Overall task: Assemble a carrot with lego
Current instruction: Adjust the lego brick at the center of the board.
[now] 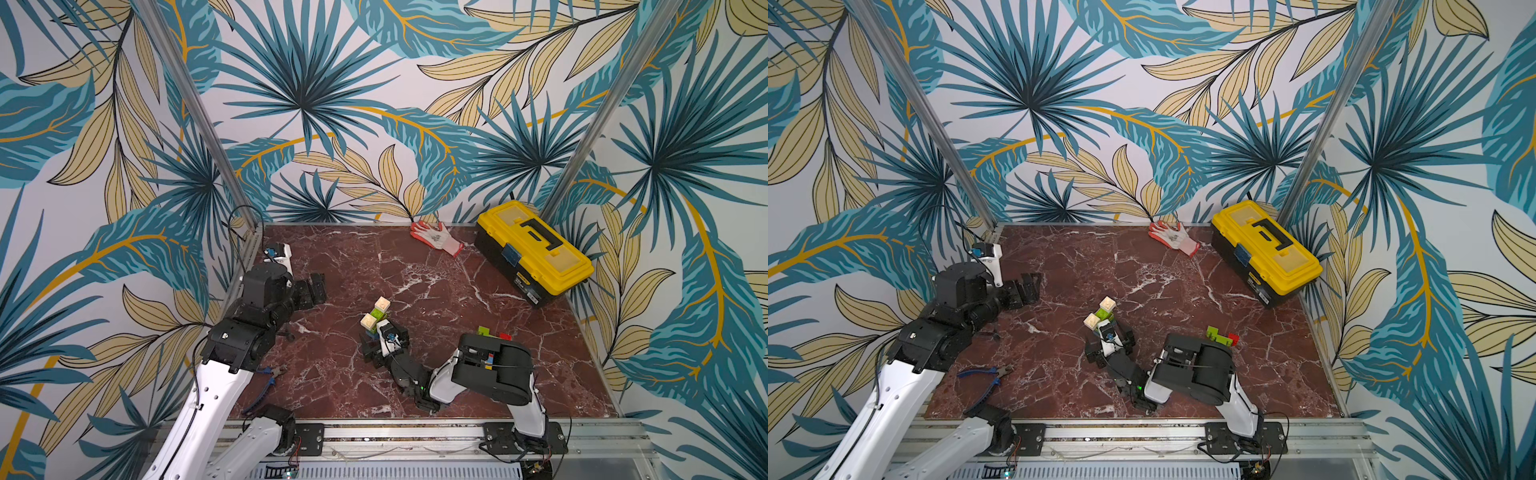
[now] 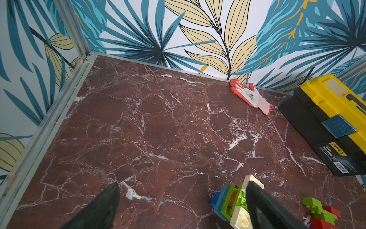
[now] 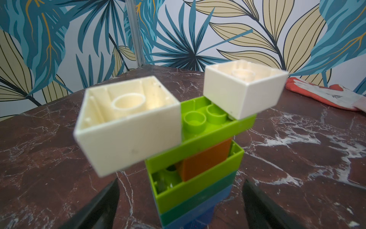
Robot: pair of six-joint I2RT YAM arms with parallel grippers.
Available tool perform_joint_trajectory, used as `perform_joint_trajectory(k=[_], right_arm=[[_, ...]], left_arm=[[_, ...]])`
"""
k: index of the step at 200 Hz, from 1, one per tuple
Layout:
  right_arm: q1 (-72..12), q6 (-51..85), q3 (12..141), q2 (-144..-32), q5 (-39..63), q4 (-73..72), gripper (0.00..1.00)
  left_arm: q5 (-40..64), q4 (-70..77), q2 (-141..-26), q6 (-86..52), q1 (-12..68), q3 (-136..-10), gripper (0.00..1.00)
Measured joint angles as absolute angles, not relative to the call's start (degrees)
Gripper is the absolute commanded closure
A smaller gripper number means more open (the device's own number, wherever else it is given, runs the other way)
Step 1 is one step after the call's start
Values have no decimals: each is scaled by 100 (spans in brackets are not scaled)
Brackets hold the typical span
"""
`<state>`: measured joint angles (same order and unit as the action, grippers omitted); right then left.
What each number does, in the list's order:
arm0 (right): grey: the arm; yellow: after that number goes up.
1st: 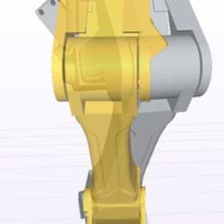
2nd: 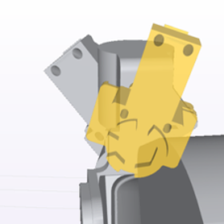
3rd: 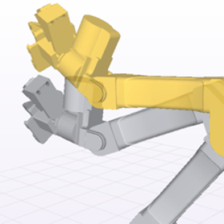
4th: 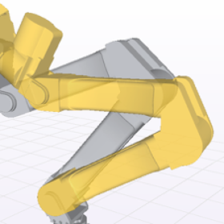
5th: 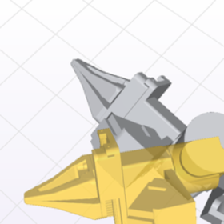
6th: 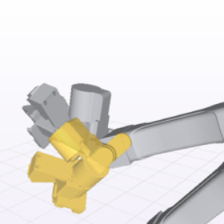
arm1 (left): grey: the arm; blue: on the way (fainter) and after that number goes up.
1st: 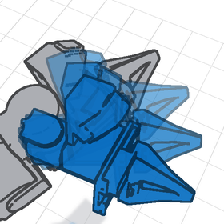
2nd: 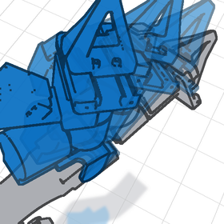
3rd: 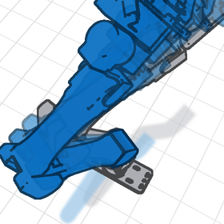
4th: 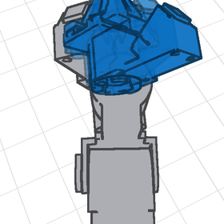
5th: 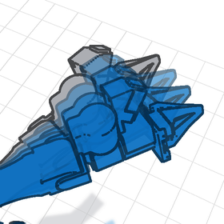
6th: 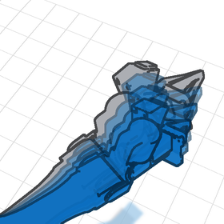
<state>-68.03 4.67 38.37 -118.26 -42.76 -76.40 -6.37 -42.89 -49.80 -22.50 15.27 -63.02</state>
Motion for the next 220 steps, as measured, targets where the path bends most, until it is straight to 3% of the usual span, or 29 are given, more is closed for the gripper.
perform_joint_trajectory(k=[44, 93, 220], right_arm=[[-6670, 252, 3629, -11826, -3983, -7760, 4], [-5988, 80, 2985, -11666, -2773, -7902, 3], [-5446, 150, 3081, -11629, -764, -8077, 4]], left_arm=[[-637, -4274, -4987, -2250, 1527, -6298, 1], [-657, -4224, -4993, -2246, 1518, -6198, 1], [-705, -4165, -5092, -2246, 1417, -6163, 1]])
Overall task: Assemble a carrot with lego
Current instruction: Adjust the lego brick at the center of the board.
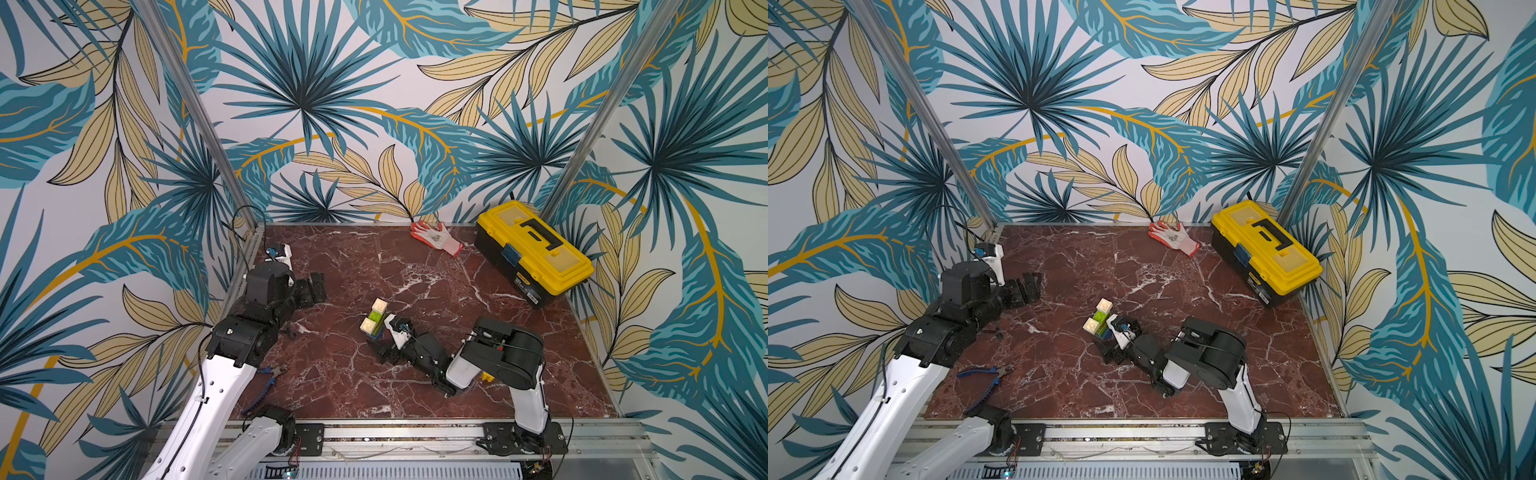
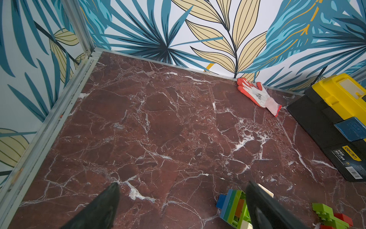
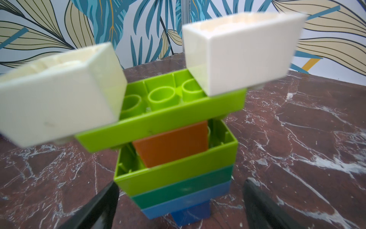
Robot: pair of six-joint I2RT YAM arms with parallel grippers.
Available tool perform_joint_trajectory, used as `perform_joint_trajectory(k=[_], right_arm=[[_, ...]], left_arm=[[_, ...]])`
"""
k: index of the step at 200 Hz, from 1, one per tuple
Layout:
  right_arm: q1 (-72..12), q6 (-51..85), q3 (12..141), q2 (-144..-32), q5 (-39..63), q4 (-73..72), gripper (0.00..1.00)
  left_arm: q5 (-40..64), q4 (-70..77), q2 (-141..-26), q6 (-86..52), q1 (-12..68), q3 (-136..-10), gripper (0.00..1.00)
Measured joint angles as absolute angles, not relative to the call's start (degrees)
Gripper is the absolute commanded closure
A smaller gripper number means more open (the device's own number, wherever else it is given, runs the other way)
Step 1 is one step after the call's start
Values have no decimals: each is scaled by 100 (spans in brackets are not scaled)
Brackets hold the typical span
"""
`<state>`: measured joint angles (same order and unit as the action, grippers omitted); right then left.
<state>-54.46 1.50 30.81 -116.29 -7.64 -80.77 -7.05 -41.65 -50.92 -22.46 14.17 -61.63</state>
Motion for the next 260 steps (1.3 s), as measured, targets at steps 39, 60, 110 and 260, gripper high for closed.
perform_joint_trajectory(k=[39, 60, 110, 260], right_arm=[[-5065, 176, 3157, -11675, -213, -8084, 8], [-4899, 228, 3227, -11686, 95, -8088, 15], [-4821, 390, 3293, -11749, 576, -8099, 32], [-4812, 709, 3865, -8152, 298, -3059, 44]], left_arm=[[-753, -4152, -5098, -2241, 1406, -6121, 1], [-777, -4141, -5109, -2239, 1385, -6121, 1], [-775, -4136, -5181, -2241, 1313, -6121, 0], [-377, -4082, -5343, -2305, 1120, -6099, 1]])
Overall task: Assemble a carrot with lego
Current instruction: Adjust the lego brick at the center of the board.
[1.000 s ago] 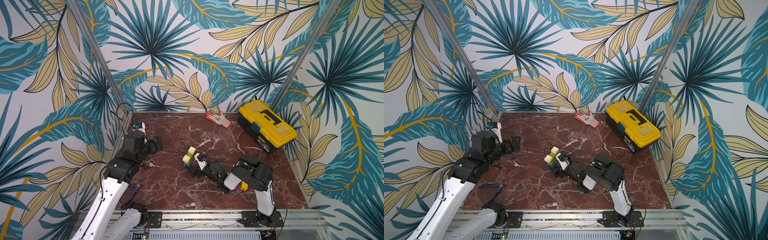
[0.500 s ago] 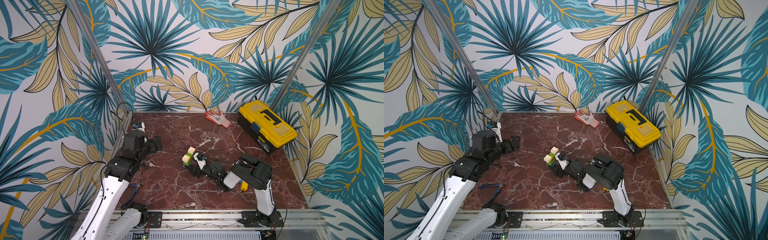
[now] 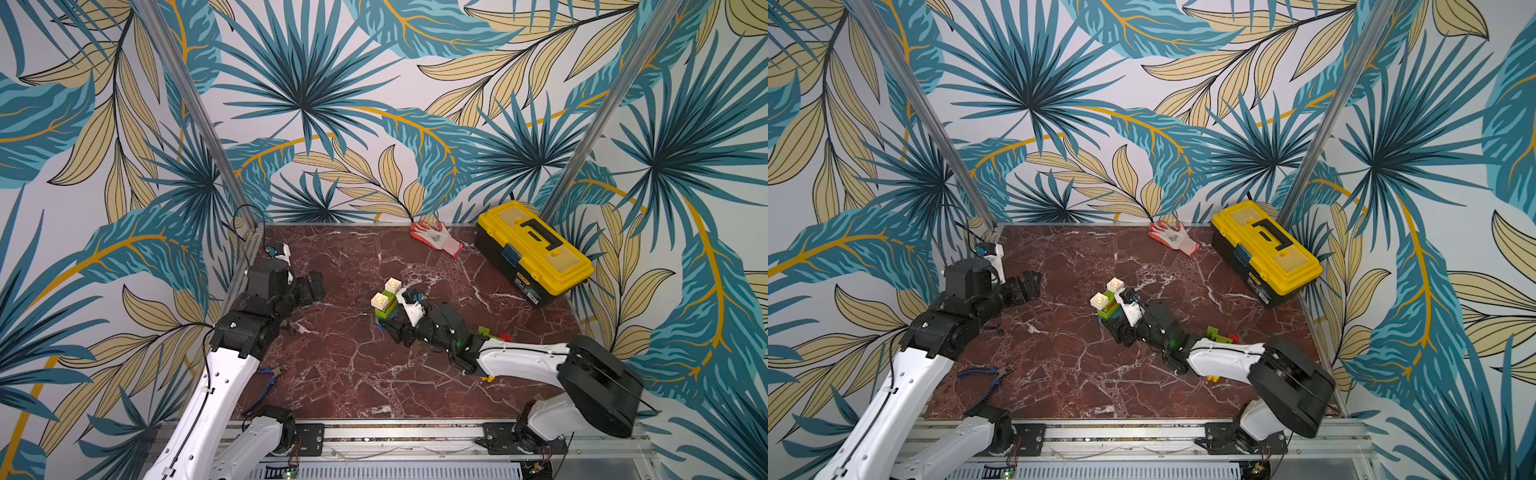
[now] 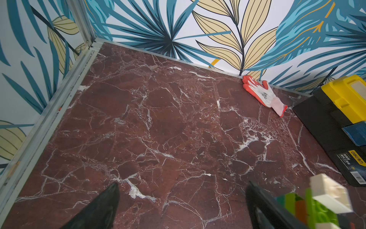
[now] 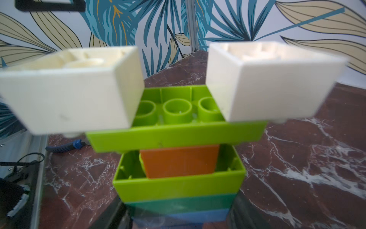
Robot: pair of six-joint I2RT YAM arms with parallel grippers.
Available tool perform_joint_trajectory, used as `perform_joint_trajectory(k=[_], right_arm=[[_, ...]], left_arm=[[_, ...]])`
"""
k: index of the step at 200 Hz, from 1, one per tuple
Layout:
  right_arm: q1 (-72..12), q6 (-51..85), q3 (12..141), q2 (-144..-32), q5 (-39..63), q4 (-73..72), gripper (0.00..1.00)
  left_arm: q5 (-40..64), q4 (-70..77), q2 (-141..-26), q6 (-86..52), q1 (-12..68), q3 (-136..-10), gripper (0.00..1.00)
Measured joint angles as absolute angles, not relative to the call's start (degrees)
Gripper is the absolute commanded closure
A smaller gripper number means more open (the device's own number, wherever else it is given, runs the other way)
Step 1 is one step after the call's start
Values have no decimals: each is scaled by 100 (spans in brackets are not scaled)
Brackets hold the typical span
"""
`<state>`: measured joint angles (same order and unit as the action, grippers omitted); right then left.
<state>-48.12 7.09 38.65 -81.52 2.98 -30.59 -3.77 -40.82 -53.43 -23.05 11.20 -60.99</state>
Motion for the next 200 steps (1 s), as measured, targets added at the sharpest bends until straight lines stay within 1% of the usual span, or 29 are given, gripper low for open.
perform_joint_trajectory(k=[20, 44, 64, 99, 119, 144, 168, 200], right_arm=[[-4803, 784, 4689, -7684, 163, -1205, 45], [-4799, 902, 5481, -7548, 86, 792, 45], [-4799, 969, 6066, -7714, 71, 2314, 45], [-4755, 982, 6952, -8479, 176, 4230, 46], [-4685, 958, 7328, -9087, 215, 4888, 46], [-4606, 893, 7548, -9762, 217, 5319, 46], [-4447, 832, 7712, -10322, 145, 5408, 46], [-4272, 797, 7765, -10720, 32, 5387, 46]], left_arm=[[-176, -4082, -5437, -2340, 1107, -6099, 1], [21, -4077, -5441, -2353, 1103, -6099, 1], [130, -4069, -5413, -2364, 1100, -6099, 1], [257, -4051, -5280, -2362, 1096, -6099, 0], [303, -4042, -5238, -2362, 1092, -6099, 1], [336, -4040, -5236, -2364, 1087, -6099, 1], [351, -4040, -5234, -2364, 1087, -6099, 1], [370, -4038, -5234, -2364, 1087, -6099, 1]])
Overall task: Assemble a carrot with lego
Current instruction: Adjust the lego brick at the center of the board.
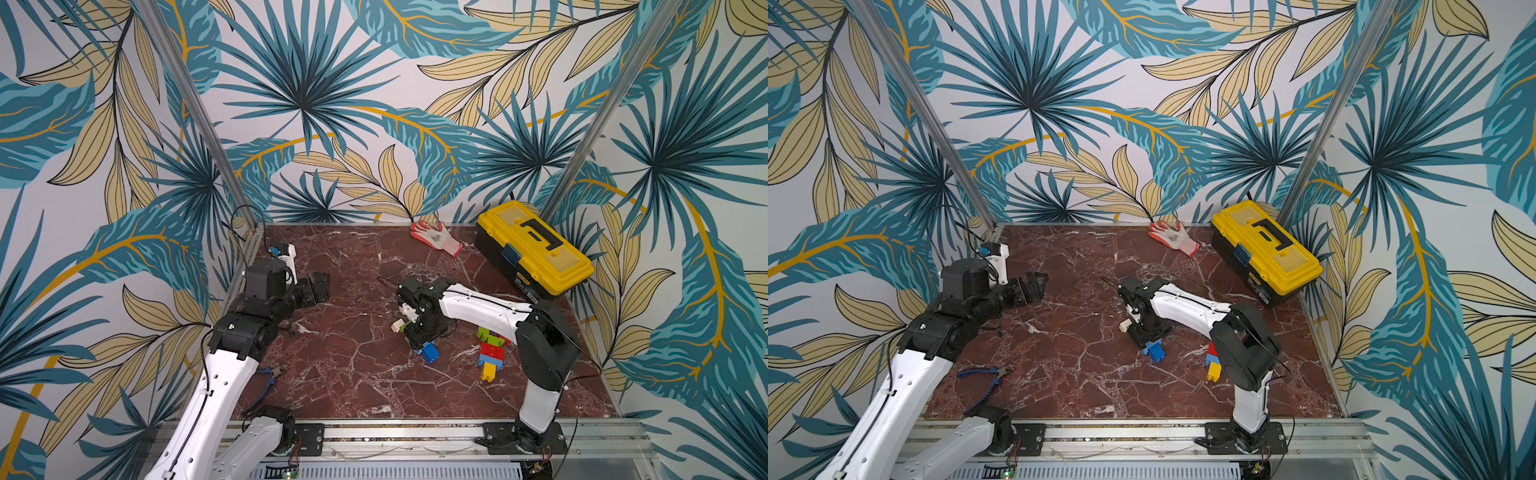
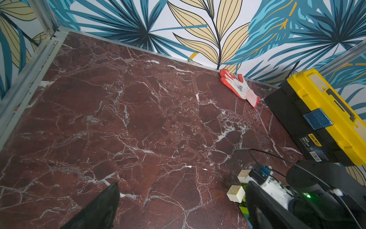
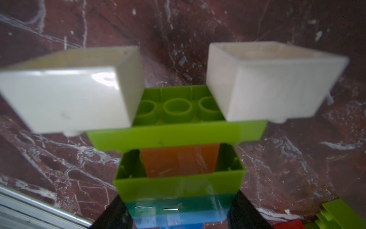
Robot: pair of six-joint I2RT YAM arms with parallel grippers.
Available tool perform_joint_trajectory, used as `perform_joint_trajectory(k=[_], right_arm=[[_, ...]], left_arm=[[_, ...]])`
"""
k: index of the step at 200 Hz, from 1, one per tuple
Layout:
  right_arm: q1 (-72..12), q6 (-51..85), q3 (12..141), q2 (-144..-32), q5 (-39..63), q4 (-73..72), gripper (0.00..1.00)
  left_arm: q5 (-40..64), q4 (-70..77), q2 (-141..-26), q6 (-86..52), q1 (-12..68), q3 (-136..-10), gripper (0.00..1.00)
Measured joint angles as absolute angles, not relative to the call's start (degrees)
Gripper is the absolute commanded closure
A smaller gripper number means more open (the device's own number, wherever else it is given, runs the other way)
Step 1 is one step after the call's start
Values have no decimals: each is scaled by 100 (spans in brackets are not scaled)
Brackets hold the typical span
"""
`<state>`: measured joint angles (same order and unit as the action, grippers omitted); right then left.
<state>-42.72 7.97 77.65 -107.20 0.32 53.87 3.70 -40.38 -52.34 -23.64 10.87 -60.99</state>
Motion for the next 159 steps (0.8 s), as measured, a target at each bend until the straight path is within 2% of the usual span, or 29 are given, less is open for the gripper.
perform_joint_trajectory(k=[34, 124, 136, 159], right_arm=[[-4263, 766, 7830, -10954, -43, 5371, 45], [-4263, 768, 8090, -11242, -82, 5441, 30], [-4263, 764, 8095, -11251, -80, 5435, 23], [-4263, 749, 8099, -11251, -82, 5448, 3]], left_arm=[[427, -4036, -5238, -2364, 1083, -6099, 1], [585, -4029, -5330, -2362, 1079, -6099, 0], [587, -4029, -5332, -2364, 1074, -6099, 1], [587, -4027, -5334, -2364, 1048, -6099, 1]])
